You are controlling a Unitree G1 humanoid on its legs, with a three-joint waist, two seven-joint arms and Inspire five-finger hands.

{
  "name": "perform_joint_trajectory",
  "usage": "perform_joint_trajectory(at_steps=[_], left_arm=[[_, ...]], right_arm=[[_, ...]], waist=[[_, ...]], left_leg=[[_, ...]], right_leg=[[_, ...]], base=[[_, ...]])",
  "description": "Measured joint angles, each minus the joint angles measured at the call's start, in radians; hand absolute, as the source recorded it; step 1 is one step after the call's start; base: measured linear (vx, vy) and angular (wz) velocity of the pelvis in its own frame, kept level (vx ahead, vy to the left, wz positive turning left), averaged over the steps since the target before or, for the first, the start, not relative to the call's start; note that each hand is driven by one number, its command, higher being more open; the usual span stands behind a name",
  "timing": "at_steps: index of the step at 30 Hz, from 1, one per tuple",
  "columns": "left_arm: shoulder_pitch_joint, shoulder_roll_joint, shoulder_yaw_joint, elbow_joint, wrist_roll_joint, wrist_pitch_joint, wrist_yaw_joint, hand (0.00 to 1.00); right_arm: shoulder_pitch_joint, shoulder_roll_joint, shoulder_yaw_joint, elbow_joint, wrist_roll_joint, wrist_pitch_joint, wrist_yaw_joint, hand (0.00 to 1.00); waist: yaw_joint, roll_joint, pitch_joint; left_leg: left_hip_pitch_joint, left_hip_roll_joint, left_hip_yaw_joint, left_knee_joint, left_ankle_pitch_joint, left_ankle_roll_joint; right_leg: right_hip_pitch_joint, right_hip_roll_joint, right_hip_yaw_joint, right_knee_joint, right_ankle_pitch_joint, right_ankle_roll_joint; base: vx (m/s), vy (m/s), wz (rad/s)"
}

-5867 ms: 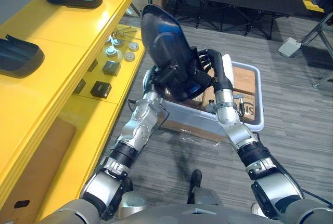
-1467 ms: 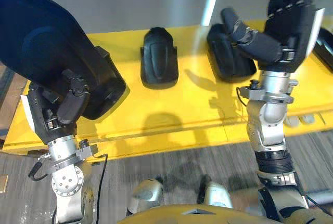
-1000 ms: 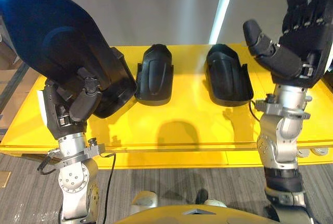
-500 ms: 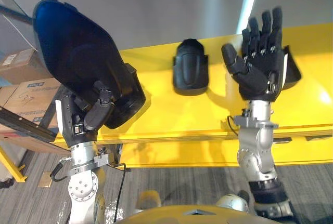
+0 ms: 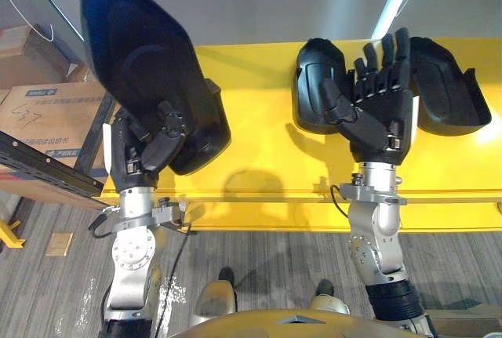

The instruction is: Walk over and take three plastic housings, then place them on the shelf

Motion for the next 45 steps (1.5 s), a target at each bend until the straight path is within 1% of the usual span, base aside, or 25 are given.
perform_joint_trajectory(at_steps=[1,2,3,5,8,9,11,13,14,16,18,19,20,23,26,28,29,31,34,37,40,43,45], left_arm=[[-0.007,0.009,0.000,0.001,-0.011,0.013,-0.018,0.00],[-0.010,0.016,-0.001,0.001,-0.026,0.019,-0.029,0.00],[-0.023,0.036,0.000,0.001,-0.062,0.047,-0.057,0.00],[-0.041,0.055,0.004,0.011,-0.080,0.086,-0.076,0.00],[-0.119,0.107,0.025,0.122,-0.157,0.165,-0.128,0.00],[-0.158,0.133,0.027,0.182,-0.167,0.199,-0.130,0.00],[-0.221,0.161,0.057,0.255,-0.239,0.229,-0.142,0.00],[-0.256,0.187,0.065,0.299,-0.264,0.230,-0.147,0.00],[-0.299,0.208,0.064,0.354,-0.273,0.232,-0.156,0.00],[-0.339,0.213,0.064,0.399,-0.284,0.233,-0.167,0.00],[-0.387,0.241,0.062,0.461,-0.317,0.236,-0.184,0.00],[-0.396,0.243,0.061,0.471,-0.318,0.236,-0.187,0.00],[-0.412,0.244,0.061,0.484,-0.317,0.236,-0.194,0.00],[-0.416,0.262,0.058,0.486,-0.316,0.243,-0.211,0.00],[-0.457,0.280,0.057,0.533,-0.313,0.266,-0.230,0.00],[-0.495,0.301,0.058,0.565,-0.303,0.300,-0.232,0.00],[-0.501,0.305,0.058,0.566,-0.302,0.311,-0.233,0.00],[-0.541,0.314,0.057,0.592,-0.293,0.353,-0.242,0.00],[-0.574,0.329,0.053,0.627,-0.268,0.372,-0.248,0.00],[-0.609,0.340,0.035,0.662,-0.264,0.381,-0.247,0.00],[-0.647,0.342,0.011,0.704,-0.263,0.381,-0.236,0.00],[-0.709,0.342,-0.016,0.762,-0.259,0.382,-0.196,0.00],[-0.746,0.341,-0.030,0.797,-0.253,0.391,-0.172,0.00]], right_arm=[[-0.014,-0.029,-0.008,0.000,-0.001,0.003,0.001,1.00],[-0.019,-0.040,-0.014,0.000,-0.002,0.008,0.004,1.00],[-0.027,-0.060,-0.036,-0.001,-0.002,0.016,0.020,1.00],[-0.031,-0.073,-0.056,-0.003,0.002,0.021,0.042,1.00],[-0.038,-0.075,-0.071,-0.003,0.014,0.034,0.078,1.00],[-0.041,-0.076,-0.071,-0.003,0.020,0.045,0.111,1.00],[-0.063,-0.110,-0.037,-0.003,0.005,0.078,0.183,1.00],[-0.096,-0.141,0.002,-0.004,0.013,0.086,0.229,1.00],[-0.138,-0.159,0.036,-0.004,0.010,0.100,0.264,1.00],[-0.170,-0.169,0.064,-0.004,0.001,0.108,0.275,1.00],[-0.236,-0.179,0.127,-0.004,-0.008,0.120,0.288,1.00],[-0.247,-0.180,0.137,-0.004,-0.016,0.120,0.289,1.00],[-0.268,-0.183,0.158,-0.004,-0.050,0.120,0.288,1.00],[-0.279,-0.183,0.190,-0.004,-0.075,0.122,0.292,1.00],[-0.281,-0.184,0.223,-0.004,-0.074,0.131,0.294,1.00],[-0.293,-0.184,0.245,-0.004,-0.072,0.164,0.304,1.00],[-0.297,-0.185,0.249,-0.004,-0.072,0.169,0.307,1.00],[-0.307,-0.184,0.260,-0.004,-0.069,0.196,0.312,1.00],[-0.310,-0.185,0.278,-0.020,-0.067,0.221,0.313,1.00],[-0.310,-0.185,0.294,-0.060,-0.069,0.231,0.309,1.00],[-0.311,-0.183,0.299,-0.094,-0.070,0.231,0.297,1.00],[-0.337,-0.180,0.302,-0.113,-0.069,0.231,0.283,1.00],[-0.360,-0.179,0.301,-0.122,-0.067,0.232,0.283,1.00]], waist=[[0.000,0.008,0.001],[-0.001,0.012,-0.001],[-0.002,0.020,-0.002],[-0.001,0.029,-0.003],[-0.004,0.039,-0.002],[-0.005,0.039,-0.001],[-0.019,0.040,0.000],[-0.024,0.043,0.001],[-0.025,0.048,0.005],[-0.023,0.052,0.008],[-0.024,0.054,0.017],[-0.025,0.055,0.022],[-0.024,0.056,0.027],[-0.024,0.059,0.031],[-0.024,0.064,0.038],[-0.024,0.067,0.044],[-0.025,0.068,0.045],[-0.025,0.078,0.050],[-0.026,0.084,0.054],[-0.027,0.088,0.056],[-0.028,0.084,0.061],[-0.029,0.068,0.075],[-0.042,0.066,0.092]], left_leg=[[0.016,0.013,0.003,-0.027,0.015,-0.008],[0.023,0.018,0.005,-0.041,0.024,-0.010],[0.045,0.028,0.011,-0.077,0.043,-0.015],[0.064,0.036,0.025,-0.106,0.056,-0.018],[0.076,0.036,0.050,-0.128,0.067,-0.022],[0.077,0.035,0.060,-0.129,0.069,-0.021],[0.083,0.033,0.066,-0.137,0.079,-0.019],[0.085,0.033,0.068,-0.149,0.092,-0.016],[0.087,0.033,0.068,-0.159,0.103,-0.014],[0.087,0.032,0.066,-0.162,0.111,-0.011],[0.087,0.028,0.066,-0.165,0.120,-0.008],[0.087,0.026,0.064,-0.165,0.122,-0.007],[0.085,0.018,0.063,-0.170,0.130,0.004],[0.082,0.006,0.063,-0.180,0.138,0.010],[0.080,-0.004,0.065,-0.180,0.139,0.010],[0.078,-0.011,0.065,-0.188,0.148,0.016],[0.078,-0.013,0.066,-0.195,0.153,0.018],[0.081,-0.016,0.067,-0.205,0.161,0.016],[0.085,-0.016,0.070,-0.214,0.167,0.015],[0.085,-0.016,0.071,-0.215,0.170,0.015],[0.084,-0.016,0.074,-0.216,0.173,0.015],[0.080,-0.017,0.093,-0.216,0.170,0.022],[0.069,-0.019,0.096,-0.214,0.171,0.025]], right_leg=[[-0.001,0.011,0.004,0.003,0.003,0.004],[-0.001,0.016,0.004,0.004,0.002,0.003],[-0.001,0.025,0.009,0.009,0.002,0.003],[-0.002,0.031,0.018,0.011,0.002,0.002],[-0.028,0.030,0.049,0.031,0.001,0.002],[-0.038,0.028,0.061,0.037,0.002,0.003],[-0.051,0.025,0.068,0.056,0.000,0.001],[-0.061,0.024,0.073,0.066,-0.002,-0.001],[-0.070,0.024,0.076,0.078,-0.003,-0.002],[-0.073,0.021,0.075,0.086,-0.005,-0.003],[-0.088,0.014,0.076,0.113,-0.020,-0.006],[-0.089,0.011,0.075,0.118,-0.023,-0.005],[-0.096,0.002,0.075,0.128,-0.026,-0.002],[-0.106,-0.010,0.076,0.135,-0.025,0.001],[-0.107,-0.022,0.079,0.139,-0.023,0.004],[-0.117,-0.030,0.081,0.149,-0.024,0.005],[-0.121,-0.032,0.082,0.151,-0.023,0.006],[-0.123,-0.035,0.084,0.152,-0.021,0.008],[-0.132,-0.037,0.088,0.166,-0.023,0.007],[-0.134,-0.037,0.090,0.170,-0.027,0.011],[-0.139,-0.038,0.092,0.173,-0.028,0.012],[-0.159,-0.039,0.111,0.186,-0.028,0.012],[-0.165,-0.039,0.117,0.186,-0.026,0.015]], base=[[-0.04,-0.072,-0.06],[-0.06,-0.096,-0.12],[-0.05,-0.076,-0.12],[-0.06,-0.052,-0.15],[-0.07,0.000,-0.23],[-0.06,0.016,-0.22],[-0.07,0.007,-0.13],[-0.05,-0.012,-0.04],[-0.06,-0.017,0.00],[-0.07,-0.013,0.01],[-0.08,-0.006,0.01],[-0.08,0.008,0.05],[-0.07,0.014,0.06],[-0.06,0.027,0.05],[-0.04,0.035,0.05],[-0.05,0.022,0.04],[-0.03,0.009,0.03],[0.00,0.000,0.00],[0.00,0.000,0.00],[-0.02,-0.011,0.00],[-0.03,-0.003,-0.01],[-0.06,0.003,-0.11],[-0.06,0.003,-0.02]])
